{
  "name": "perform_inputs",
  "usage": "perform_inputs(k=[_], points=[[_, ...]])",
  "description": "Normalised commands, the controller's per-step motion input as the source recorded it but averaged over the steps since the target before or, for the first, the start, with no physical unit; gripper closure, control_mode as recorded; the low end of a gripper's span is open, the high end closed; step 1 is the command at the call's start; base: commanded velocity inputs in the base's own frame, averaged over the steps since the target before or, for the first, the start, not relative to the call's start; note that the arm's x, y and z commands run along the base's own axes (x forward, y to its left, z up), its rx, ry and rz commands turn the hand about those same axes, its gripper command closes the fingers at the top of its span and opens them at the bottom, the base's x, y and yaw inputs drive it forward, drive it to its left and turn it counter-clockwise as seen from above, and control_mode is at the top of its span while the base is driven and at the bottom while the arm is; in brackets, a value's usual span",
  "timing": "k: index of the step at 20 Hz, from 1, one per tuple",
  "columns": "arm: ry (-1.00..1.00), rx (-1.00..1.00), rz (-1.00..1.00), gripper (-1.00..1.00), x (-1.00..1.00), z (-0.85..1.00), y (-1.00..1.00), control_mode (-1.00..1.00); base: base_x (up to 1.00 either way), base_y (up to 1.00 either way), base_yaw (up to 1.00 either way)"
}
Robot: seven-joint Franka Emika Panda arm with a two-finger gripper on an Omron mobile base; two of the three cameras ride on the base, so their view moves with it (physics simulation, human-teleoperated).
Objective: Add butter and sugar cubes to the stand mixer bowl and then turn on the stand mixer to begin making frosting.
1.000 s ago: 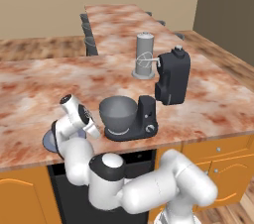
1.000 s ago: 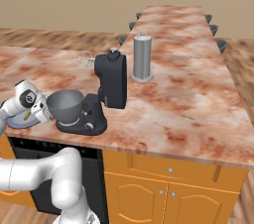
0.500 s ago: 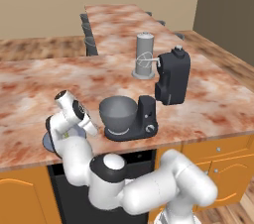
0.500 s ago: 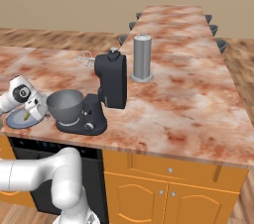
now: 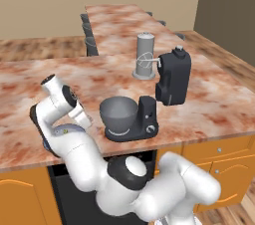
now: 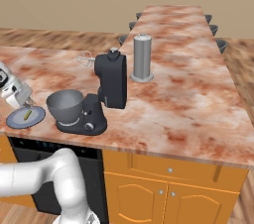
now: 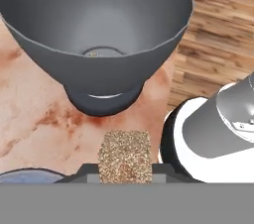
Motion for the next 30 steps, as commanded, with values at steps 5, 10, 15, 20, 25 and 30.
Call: perform_inputs(k=[5,10,15,20,25,30], points=[[0.0,0.0,0.0,1.0,-0.15,0.93,-0.07,-1.0,0.0,0.0,0.0],[0.0,0.0,0.0,1.0,0.06,0.56,-0.37,-1.0,0.0,0.0,0.0],[0.0,0.0,0.0,1.0,0.3,0.04,-0.69,-1.0,0.0,0.0,0.0],[0.01,0.0,0.0,1.0,0.29,-0.17,-0.67,-1.0,0.0,0.0,0.0],[0.04,0.03,0.01,1.0,0.02,-0.39,-0.44,-1.0,0.0,0.0,0.0],[0.07,0.11,0.04,1.0,-0.01,-0.5,-0.33,-1.0,0.0,0.0,0.0]])
